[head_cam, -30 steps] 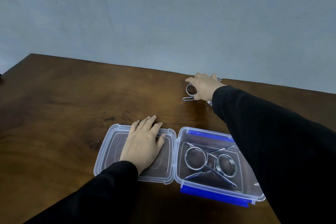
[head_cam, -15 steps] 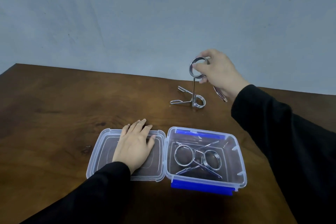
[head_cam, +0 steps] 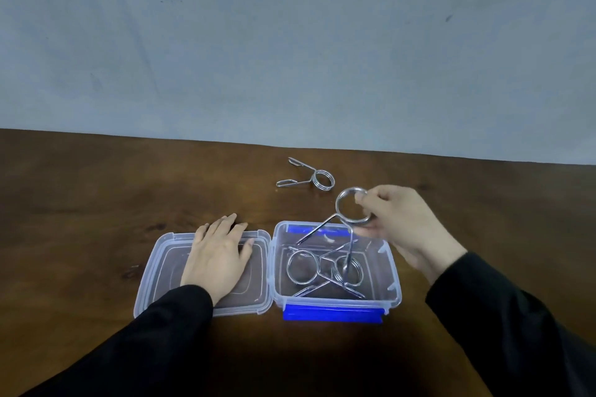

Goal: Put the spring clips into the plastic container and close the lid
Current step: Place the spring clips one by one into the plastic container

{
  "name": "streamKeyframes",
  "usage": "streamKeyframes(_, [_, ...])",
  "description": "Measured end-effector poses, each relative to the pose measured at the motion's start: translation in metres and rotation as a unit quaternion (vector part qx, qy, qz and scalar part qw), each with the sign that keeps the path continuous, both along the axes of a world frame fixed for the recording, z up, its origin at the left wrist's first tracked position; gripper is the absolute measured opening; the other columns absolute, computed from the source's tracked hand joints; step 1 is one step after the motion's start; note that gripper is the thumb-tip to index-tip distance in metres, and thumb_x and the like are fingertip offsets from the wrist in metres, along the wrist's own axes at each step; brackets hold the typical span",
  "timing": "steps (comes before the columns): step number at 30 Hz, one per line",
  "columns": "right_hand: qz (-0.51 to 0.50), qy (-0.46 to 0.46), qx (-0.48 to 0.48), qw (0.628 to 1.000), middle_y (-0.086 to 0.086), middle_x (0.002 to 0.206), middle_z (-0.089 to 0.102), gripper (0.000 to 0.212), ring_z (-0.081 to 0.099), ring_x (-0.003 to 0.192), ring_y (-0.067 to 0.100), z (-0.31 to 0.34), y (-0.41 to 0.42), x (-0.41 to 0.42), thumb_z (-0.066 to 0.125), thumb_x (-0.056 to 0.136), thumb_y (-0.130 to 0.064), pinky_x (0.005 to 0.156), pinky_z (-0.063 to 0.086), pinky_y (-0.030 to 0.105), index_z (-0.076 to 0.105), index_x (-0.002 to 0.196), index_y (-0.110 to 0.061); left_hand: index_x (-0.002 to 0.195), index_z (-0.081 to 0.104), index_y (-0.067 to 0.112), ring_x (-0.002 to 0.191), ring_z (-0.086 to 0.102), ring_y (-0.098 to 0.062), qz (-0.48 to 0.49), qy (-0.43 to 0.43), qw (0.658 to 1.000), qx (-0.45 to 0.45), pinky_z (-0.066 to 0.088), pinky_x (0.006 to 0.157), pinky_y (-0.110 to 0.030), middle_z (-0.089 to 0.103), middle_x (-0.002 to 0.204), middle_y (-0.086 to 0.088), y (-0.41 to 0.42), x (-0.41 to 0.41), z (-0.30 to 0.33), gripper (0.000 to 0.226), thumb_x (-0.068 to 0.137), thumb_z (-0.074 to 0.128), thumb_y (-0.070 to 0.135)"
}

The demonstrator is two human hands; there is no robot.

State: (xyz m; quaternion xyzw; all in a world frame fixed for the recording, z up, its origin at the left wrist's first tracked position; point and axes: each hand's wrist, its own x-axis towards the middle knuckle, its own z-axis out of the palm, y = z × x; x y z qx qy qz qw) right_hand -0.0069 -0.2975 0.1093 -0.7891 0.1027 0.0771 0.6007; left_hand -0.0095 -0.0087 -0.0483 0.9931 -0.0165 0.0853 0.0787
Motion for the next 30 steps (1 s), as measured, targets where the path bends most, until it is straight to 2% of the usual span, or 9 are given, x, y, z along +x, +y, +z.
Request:
streamKeyframes(3, [-0.024, 0.041, 0.043, 0.998, 0.024, 0.087, 0.062, 0.011, 0.075, 0.070, 0.028, -0.026, 0.000, -0.012, 0.058, 0.101, -0.004, 0.066, 0.065, 0.033, 0.066, 0.107, 0.000, 0.130, 0.061, 0.022, 0.133, 0.047, -0.024, -0.001, 0.002, 1.000, -0.005, 0.029, 0.114, -0.046, 0.055, 0.144, -0.005, 0.000, 0.000, 0.000, 0.045, 0.099, 0.040, 0.046])
streamKeyframes(6, [-0.045, 0.066, 0.038, 0.996, 0.036, 0.111, 0.065, 0.023, 0.074, 0.094, 0.041, -0.051, -0.002, -0.020, 0.052, 0.097, 0.004, 0.068, 0.065, 0.033, 0.070, 0.109, -0.004, 0.131, 0.061, 0.022, 0.133, 0.047, -0.024, -0.001, 0.003, 1.000, -0.004, 0.028, 0.115, -0.046, 0.054, 0.144, -0.005, 0.000, 0.000, 0.000, 0.046, 0.099, 0.038, 0.047])
streamKeyframes(11, [-0.090, 0.082, 0.096, 0.988, 0.020, 0.106, 0.072, 0.022, 0.074, 0.098, 0.030, -0.060, 0.000, -0.026, 0.052, 0.100, 0.005, 0.081, 0.065, 0.042, 0.069, 0.111, -0.005, 0.132, 0.060, 0.023, 0.134, 0.046, -0.023, -0.002, 0.006, 1.000, -0.002, 0.027, 0.116, -0.044, 0.053, 0.145, -0.004, 0.000, 0.000, 0.001, 0.048, 0.099, 0.035, 0.049])
streamKeyframes(16, [-0.064, 0.106, 0.057, 0.991, 0.014, 0.095, 0.061, 0.029, 0.067, 0.088, 0.024, -0.067, 0.002, -0.030, 0.048, 0.099, 0.010, 0.082, 0.064, 0.044, 0.066, 0.115, -0.006, 0.132, 0.060, 0.022, 0.134, 0.046, -0.023, -0.004, 0.005, 1.000, -0.003, 0.027, 0.116, -0.044, 0.054, 0.145, -0.004, 0.000, -0.001, 0.001, 0.048, 0.099, 0.035, 0.048])
streamKeyframes(19, [-0.013, 0.104, -0.028, 0.994, 0.012, 0.109, 0.066, 0.030, 0.071, 0.092, 0.026, -0.070, 0.003, -0.030, 0.047, 0.099, 0.009, 0.079, 0.065, 0.044, 0.063, 0.119, -0.009, 0.132, 0.059, 0.023, 0.134, 0.046, -0.022, -0.003, 0.005, 1.000, 0.000, 0.026, 0.116, -0.043, 0.053, 0.146, -0.004, 0.000, 0.000, 0.001, 0.048, 0.099, 0.035, 0.048])
streamKeyframes(22, [0.058, 0.075, -0.217, 0.972, 0.011, 0.105, 0.070, 0.025, 0.076, 0.086, 0.027, -0.071, 0.002, -0.028, 0.047, 0.103, -0.005, 0.072, 0.066, 0.038, 0.058, 0.122, -0.014, 0.132, 0.060, 0.023, 0.134, 0.046, -0.022, -0.002, 0.006, 1.000, -0.002, 0.026, 0.116, -0.044, 0.053, 0.145, -0.003, 0.001, 0.000, 0.001, 0.048, 0.099, 0.035, 0.049])
streamKeyframes(25, [0.114, 0.049, -0.411, 0.903, 0.013, 0.093, 0.068, 0.026, 0.073, 0.080, 0.029, -0.071, -0.001, -0.023, 0.046, 0.099, -0.014, 0.070, 0.063, 0.038, 0.060, 0.119, -0.004, 0.131, 0.060, 0.023, 0.133, 0.046, -0.022, -0.003, 0.004, 1.000, -0.004, 0.027, 0.115, -0.044, 0.054, 0.145, -0.003, 0.001, 0.000, 0.001, 0.049, 0.099, 0.034, 0.049])
streamKeyframes(28, [0.188, 0.045, -0.550, 0.813, 0.013, 0.109, 0.072, 0.024, 0.072, 0.096, 0.026, -0.069, 0.003, -0.020, 0.055, 0.100, -0.016, 0.078, 0.057, 0.029, 0.061, 0.121, -0.005, 0.132, 0.060, 0.024, 0.134, 0.046, -0.021, -0.001, 0.005, 1.000, -0.003, 0.025, 0.116, -0.043, 0.053, 0.146, -0.003, 0.000, 0.001, 0.002, 0.048, 0.099, 0.035, 0.049])
streamKeyframes(30, [0.200, 0.039, -0.580, 0.789, 0.011, 0.116, 0.071, 0.027, 0.071, 0.101, 0.023, -0.069, 0.006, -0.019, 0.060, 0.100, -0.017, 0.076, 0.053, 0.026, 0.059, 0.125, -0.009, 0.132, 0.060, 0.024, 0.135, 0.045, -0.021, -0.001, 0.006, 1.000, -0.001, 0.025, 0.116, -0.043, 0.052, 0.146, -0.003, 0.001, 0.001, 0.001, 0.048, 0.099, 0.036, 0.049])
